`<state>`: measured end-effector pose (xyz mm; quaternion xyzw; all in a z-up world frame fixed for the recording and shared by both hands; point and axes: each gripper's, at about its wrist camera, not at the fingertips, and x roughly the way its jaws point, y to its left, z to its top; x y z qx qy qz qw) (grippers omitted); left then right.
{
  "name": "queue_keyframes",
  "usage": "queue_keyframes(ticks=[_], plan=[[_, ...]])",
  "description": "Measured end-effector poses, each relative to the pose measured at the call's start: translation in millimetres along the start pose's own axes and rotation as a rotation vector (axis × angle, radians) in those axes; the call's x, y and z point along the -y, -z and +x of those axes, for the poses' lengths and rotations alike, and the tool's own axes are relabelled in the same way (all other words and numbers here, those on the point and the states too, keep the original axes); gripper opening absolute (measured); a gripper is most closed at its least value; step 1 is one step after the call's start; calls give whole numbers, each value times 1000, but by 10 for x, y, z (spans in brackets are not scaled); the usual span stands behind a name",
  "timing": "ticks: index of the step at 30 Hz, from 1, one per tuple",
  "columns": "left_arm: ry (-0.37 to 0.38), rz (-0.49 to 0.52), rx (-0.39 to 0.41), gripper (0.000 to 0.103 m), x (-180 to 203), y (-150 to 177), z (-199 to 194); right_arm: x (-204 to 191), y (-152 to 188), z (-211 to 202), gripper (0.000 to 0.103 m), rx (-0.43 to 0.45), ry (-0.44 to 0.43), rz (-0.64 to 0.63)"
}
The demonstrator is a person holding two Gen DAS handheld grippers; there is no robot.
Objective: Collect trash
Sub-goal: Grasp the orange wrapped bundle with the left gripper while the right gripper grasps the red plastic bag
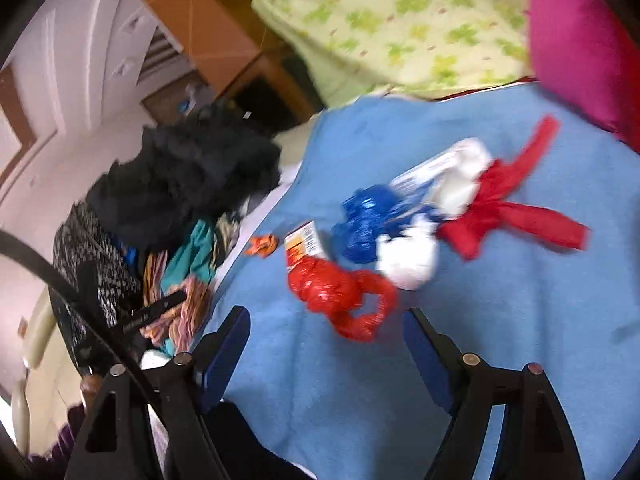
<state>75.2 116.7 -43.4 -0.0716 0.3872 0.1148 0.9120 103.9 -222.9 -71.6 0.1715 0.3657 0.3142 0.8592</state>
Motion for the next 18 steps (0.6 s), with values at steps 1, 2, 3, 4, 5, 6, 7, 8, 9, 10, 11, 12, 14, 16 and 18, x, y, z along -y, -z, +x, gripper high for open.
queue_keyframes(ticks=[1, 2, 3, 4, 5, 6, 7, 8, 9, 10, 11, 12, 14, 16, 18], plan=[[-11, 5, -3, 55, -32, -72, 58, -51, -20, 108, 81, -16, -8, -13], [-17, 8, -5, 55, -44, -138, 106, -85, -57, 249, 81, -38, -34, -25], [-15, 7, -9, 55, -65, -213, 162, -125, -85, 352, 81, -52, -43, -37], [-2, 1, -19, 55, -84, -311, 247, -170, -112, 432, 81, -63, -39, -51], [11, -6, -28, 55, -92, -373, 302, -202, -143, 583, 81, -86, -23, -74], [24, -15, -39, 55, -93, -452, 384, -236, -177, 781, 78, -121, -8, -99], [30, -22, -49, 55, -92, -518, 462, -236, -177, 781, 76, -121, -8, -99], [36, -25, -63, 55, -76, -589, 559, -252, -196, 932, 72, -144, 4, -119], [47, -24, -76, 55, -49, -652, 656, -273, -203, 1025, 70, -157, 17, -132], [57, -24, -88, 55, -22, -700, 736, -276, -214, 1138, 69, -174, 40, -142], [65, -30, -101, 55, 8, -764, 844, -276, -225, 1231, 66, -188, 59, -141], [68, -42, -114, 55, 36, -819, 949, -239, -224, 1325, 64, -208, 72, -134], [83, -59, -151, 61, 106, -892, 1145, -188, -205, 1431, 61, -222, 109, -139], [65, -86, -188, 61, 164, -926, 1359, -172, -189, 1471, 53, -232, 128, -137], [63, -107, -223, 61, 196, -922, 1532, -117, -165, 1480, 51, -254, 135, -117]])
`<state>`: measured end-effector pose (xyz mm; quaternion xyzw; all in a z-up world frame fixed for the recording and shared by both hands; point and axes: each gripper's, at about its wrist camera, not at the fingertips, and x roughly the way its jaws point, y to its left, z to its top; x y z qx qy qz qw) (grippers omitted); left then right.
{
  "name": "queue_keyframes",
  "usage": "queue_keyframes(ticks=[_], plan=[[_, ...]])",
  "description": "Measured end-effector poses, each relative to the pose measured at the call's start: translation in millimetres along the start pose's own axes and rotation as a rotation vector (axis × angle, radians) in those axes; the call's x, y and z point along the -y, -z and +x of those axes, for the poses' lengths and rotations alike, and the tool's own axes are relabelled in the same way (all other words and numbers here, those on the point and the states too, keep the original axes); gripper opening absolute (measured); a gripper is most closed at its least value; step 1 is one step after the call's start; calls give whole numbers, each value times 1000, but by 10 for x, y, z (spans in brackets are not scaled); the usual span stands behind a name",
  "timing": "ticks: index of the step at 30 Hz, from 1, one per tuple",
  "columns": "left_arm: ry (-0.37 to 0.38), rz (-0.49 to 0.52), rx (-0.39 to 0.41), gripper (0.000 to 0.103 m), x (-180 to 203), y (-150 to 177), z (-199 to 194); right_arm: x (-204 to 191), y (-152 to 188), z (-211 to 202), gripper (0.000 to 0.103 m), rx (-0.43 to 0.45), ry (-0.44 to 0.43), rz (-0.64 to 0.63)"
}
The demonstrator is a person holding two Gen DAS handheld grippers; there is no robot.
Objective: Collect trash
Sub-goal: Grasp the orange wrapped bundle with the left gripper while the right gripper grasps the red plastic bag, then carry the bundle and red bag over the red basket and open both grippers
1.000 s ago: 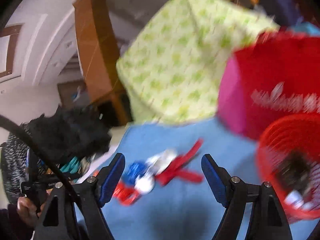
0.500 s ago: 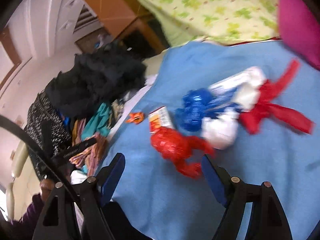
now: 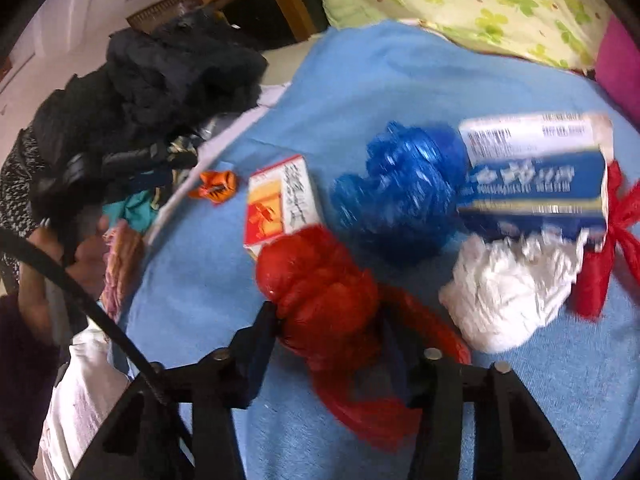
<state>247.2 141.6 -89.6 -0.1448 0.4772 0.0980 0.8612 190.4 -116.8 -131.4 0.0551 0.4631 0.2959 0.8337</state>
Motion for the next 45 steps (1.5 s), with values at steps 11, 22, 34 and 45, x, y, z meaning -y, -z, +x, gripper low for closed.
queue_keyframes(ticks=[11, 22, 34, 45], plan=[[39, -42, -60, 6, -24, 300, 59, 176, 63, -257, 48, 36, -46, 70], [8, 118, 1, 27, 59, 426, -283, 570, 247, -635, 48, 21, -40, 222], [-2, 221, 9, 75, 135, 78, 246, 1055, 464, -798, 48, -40, 18, 321], [52, 236, 7, 67, 131, 390, 161, 1118, 472, -761, 49, -40, -16, 344]])
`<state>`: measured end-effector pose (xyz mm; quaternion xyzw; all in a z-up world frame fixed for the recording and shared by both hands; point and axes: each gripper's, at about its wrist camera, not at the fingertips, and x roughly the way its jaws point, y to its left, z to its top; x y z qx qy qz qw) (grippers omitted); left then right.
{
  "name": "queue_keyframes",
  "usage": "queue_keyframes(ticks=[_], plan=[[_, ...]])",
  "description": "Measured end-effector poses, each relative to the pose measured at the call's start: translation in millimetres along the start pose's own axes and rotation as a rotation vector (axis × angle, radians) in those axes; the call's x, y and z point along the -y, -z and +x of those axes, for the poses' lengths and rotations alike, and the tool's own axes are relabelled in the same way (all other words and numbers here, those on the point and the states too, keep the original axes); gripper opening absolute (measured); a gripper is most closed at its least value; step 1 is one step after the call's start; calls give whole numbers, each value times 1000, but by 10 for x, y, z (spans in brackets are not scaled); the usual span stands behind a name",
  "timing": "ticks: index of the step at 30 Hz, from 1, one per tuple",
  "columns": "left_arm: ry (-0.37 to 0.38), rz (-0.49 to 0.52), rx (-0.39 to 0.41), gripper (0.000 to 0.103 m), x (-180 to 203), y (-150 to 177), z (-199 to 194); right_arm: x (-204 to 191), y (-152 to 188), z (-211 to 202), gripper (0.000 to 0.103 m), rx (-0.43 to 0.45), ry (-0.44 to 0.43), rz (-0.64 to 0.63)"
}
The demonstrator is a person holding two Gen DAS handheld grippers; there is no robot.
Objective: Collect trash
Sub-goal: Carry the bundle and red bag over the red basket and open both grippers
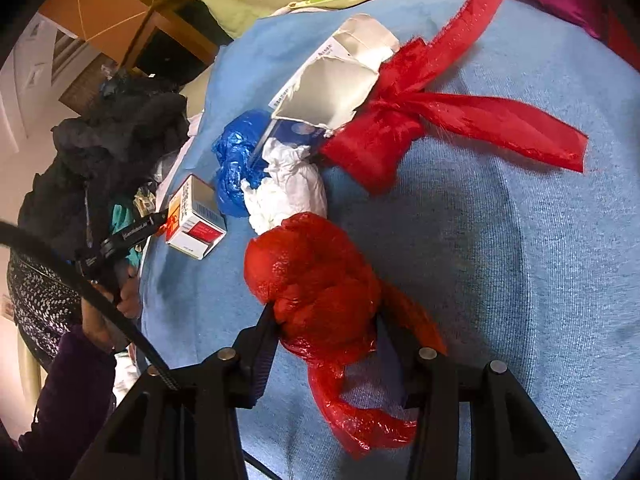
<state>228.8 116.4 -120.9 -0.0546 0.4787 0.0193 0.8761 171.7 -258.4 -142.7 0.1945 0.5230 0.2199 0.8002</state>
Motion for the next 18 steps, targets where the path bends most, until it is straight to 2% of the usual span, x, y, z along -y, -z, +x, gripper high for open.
queue_keyframes(ticks=[5, 10, 13, 18], plan=[[0, 2, 30, 67, 99, 213, -286, -89, 28, -66, 49, 33, 15, -35], [30, 49, 103, 67, 368, 410, -807, -142, 34, -258, 49, 103, 23, -73], [67, 93, 143, 67, 644, 479, -1120, -141, 33, -495, 49, 181, 6, -77], [144, 167, 184, 67, 1197, 497, -1456, -105, 94, -1052, 49, 369, 8, -103]])
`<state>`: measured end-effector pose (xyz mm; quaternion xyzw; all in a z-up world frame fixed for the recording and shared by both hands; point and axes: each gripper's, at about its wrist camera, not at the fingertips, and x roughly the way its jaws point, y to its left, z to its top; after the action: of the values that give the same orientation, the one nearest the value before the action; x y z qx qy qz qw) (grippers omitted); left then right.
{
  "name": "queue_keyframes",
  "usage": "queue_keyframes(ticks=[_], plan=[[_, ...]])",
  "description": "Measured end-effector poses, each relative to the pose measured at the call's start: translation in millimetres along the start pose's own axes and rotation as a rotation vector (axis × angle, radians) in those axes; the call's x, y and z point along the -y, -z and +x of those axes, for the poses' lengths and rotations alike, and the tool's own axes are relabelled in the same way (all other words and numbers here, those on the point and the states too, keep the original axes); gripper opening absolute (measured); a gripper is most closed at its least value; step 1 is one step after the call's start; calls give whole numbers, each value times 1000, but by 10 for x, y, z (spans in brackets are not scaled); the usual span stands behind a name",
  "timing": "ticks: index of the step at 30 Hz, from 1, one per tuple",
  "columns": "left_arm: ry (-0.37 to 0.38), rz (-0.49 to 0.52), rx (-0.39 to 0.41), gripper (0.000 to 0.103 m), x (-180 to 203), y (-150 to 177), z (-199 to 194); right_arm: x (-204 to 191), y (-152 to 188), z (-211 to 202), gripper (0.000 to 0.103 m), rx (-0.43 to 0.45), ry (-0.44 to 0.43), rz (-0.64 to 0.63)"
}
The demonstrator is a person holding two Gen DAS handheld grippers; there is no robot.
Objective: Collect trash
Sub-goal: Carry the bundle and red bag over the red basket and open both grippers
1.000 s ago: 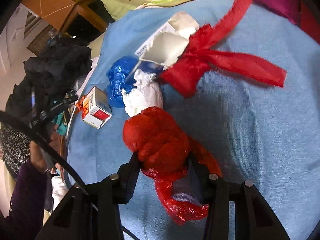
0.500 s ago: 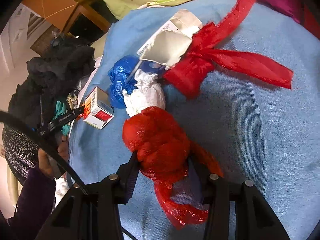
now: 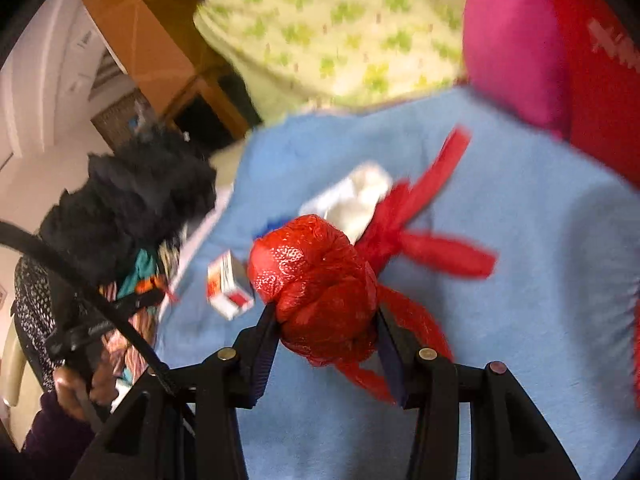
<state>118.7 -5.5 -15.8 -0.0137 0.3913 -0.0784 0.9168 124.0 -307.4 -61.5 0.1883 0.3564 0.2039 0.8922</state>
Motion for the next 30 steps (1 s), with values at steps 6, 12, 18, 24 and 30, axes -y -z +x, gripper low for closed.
queue_keyframes(ticks=[6, 12, 18, 24, 30], plan=[[121, 116, 37, 67, 843, -168, -199, 98, -48, -810, 49, 268, 19, -34], [238, 227, 58, 67, 1729, -327, -314, 407, 18, -1545, 49, 501, 19, 61], [346, 328, 68, 67, 2664, -452, -373, 852, 159, -2133, 51, 686, 61, 204], [443, 402, 76, 67, 3497, -536, -409, 1355, 364, -2572, 51, 790, 89, 342], [517, 429, 11, 68, 4124, -537, -182, 1724, 514, -2751, 66, 835, 92, 474]])
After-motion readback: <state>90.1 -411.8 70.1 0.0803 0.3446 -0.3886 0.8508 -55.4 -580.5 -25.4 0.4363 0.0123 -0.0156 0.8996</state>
